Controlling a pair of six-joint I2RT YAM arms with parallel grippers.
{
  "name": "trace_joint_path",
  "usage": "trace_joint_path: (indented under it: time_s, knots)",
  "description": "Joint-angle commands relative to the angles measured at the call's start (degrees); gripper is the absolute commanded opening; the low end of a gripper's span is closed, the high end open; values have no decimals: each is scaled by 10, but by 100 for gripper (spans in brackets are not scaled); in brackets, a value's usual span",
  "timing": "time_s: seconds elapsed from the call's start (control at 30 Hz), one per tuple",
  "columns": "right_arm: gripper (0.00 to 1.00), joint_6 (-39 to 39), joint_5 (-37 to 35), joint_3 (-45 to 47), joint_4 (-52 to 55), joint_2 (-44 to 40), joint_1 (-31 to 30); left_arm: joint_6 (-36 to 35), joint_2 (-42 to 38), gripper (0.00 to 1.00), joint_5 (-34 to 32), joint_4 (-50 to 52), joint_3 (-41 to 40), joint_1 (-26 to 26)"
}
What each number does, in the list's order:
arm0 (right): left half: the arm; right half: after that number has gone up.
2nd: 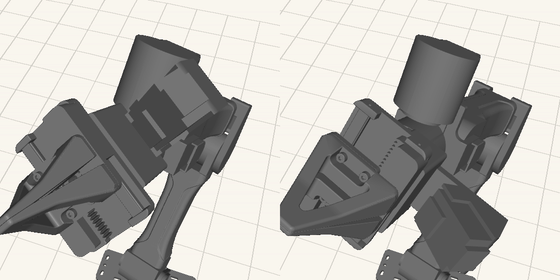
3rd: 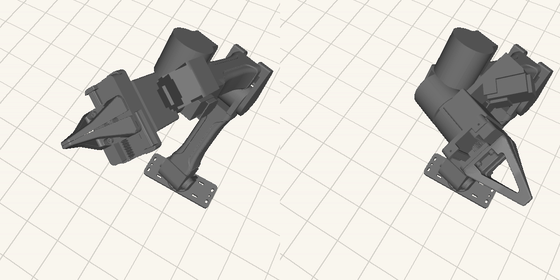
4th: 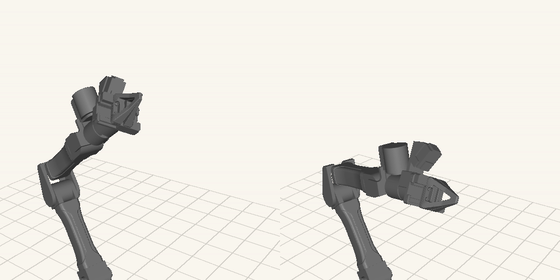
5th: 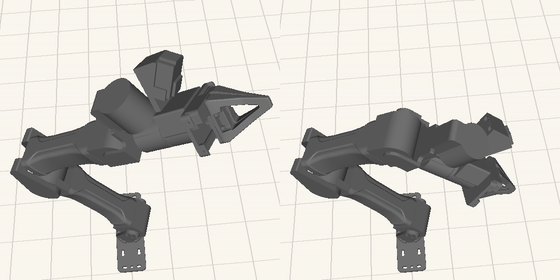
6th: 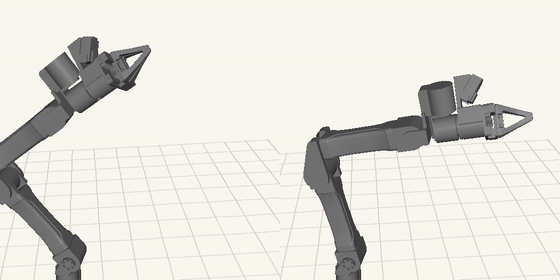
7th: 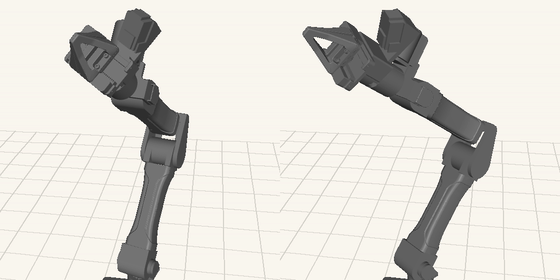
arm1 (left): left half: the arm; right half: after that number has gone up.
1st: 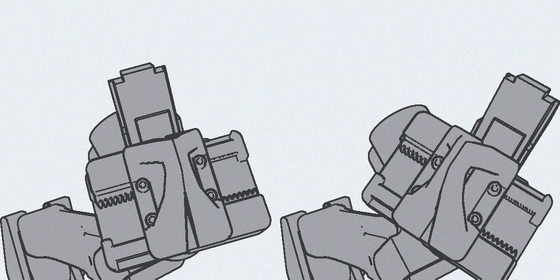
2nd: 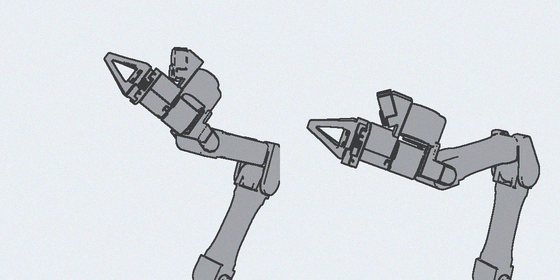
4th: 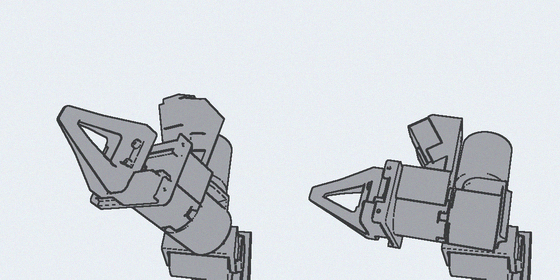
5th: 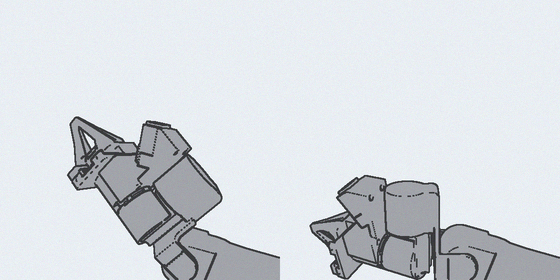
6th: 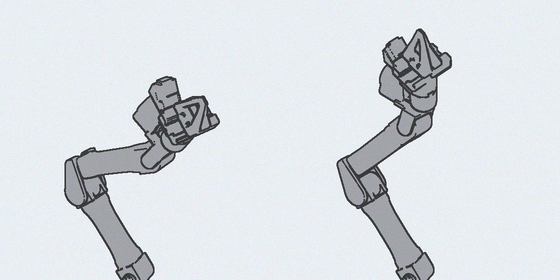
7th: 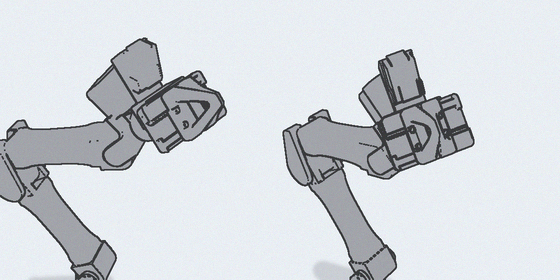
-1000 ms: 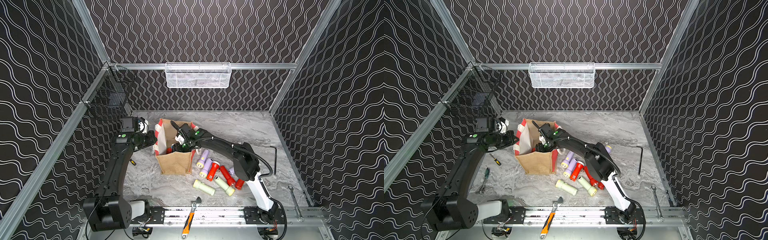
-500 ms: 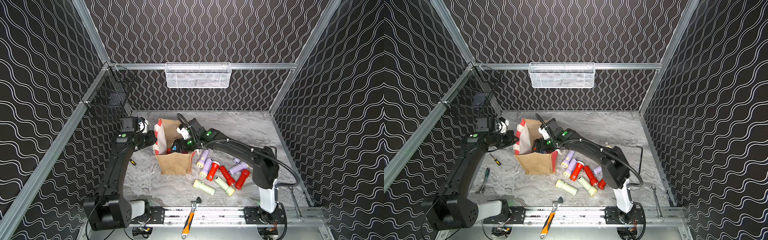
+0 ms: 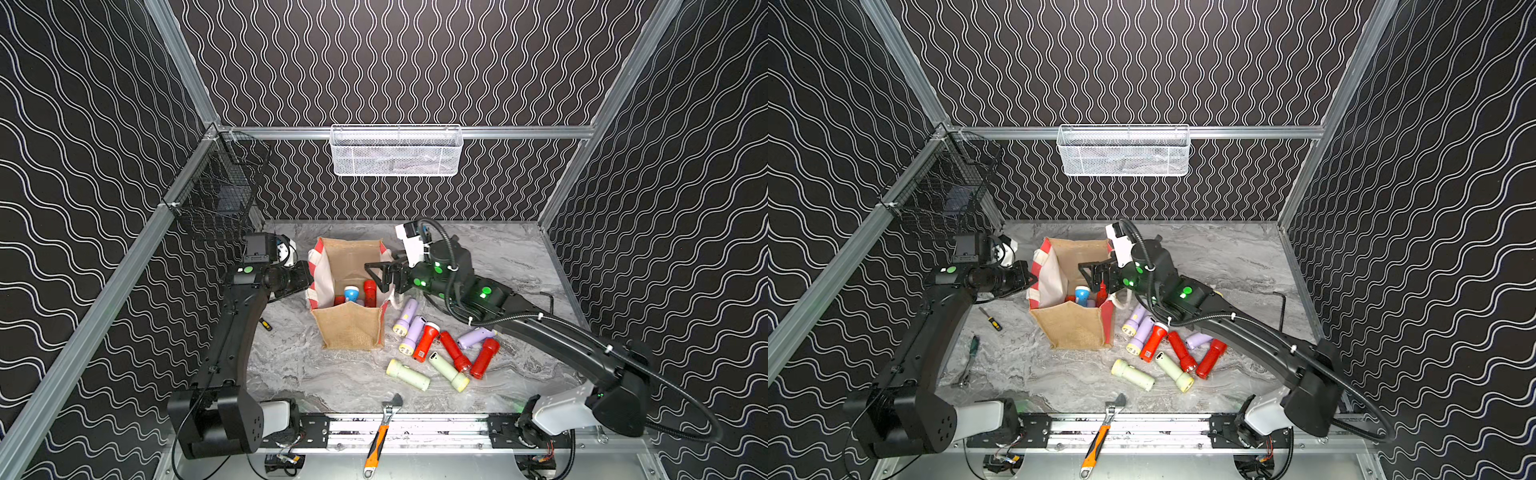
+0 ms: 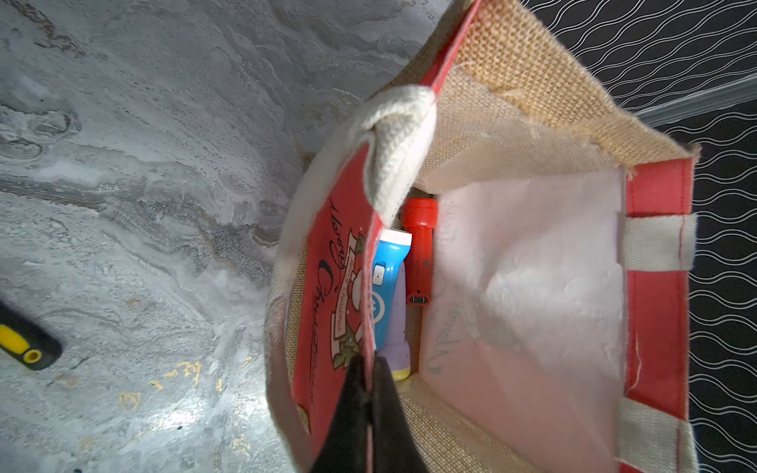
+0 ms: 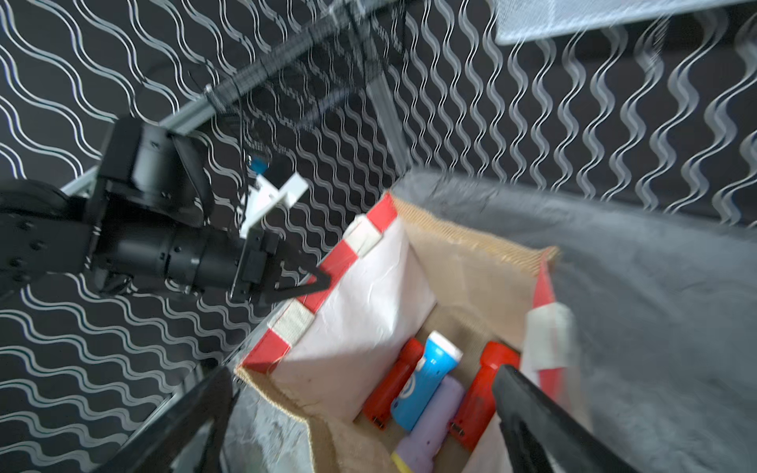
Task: Put the flashlights into the tote bags
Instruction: Pick up the flashlight from the center of the board.
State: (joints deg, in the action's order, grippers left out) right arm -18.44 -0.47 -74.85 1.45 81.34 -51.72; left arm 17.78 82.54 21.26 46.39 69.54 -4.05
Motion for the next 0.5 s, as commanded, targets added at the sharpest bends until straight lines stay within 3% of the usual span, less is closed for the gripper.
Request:
trace_joint_path:
  time_s: [0.0,0.1,0.17,0.23,0.37,0.47]
  knots:
    - [100,-9,-69,13,-36,-32,0,-6,5,6,-15,-11,8,0]
    - [100,-46,-146,95,-96,-93,4,-8,9,6,-27,-7,11,0]
    - [100,-114,-267,135,-68,-140,5,-8,11,6,-31,-7,12,0]
    - [100,-108,-310,157,-59,-169,9,-6,16,6,-33,-4,15,0]
    - [100,-81,-376,124,45,-165,10,-2,24,6,-42,0,23,2]
    - [100,-140,-438,127,114,-159,14,-1,27,6,-51,2,26,4]
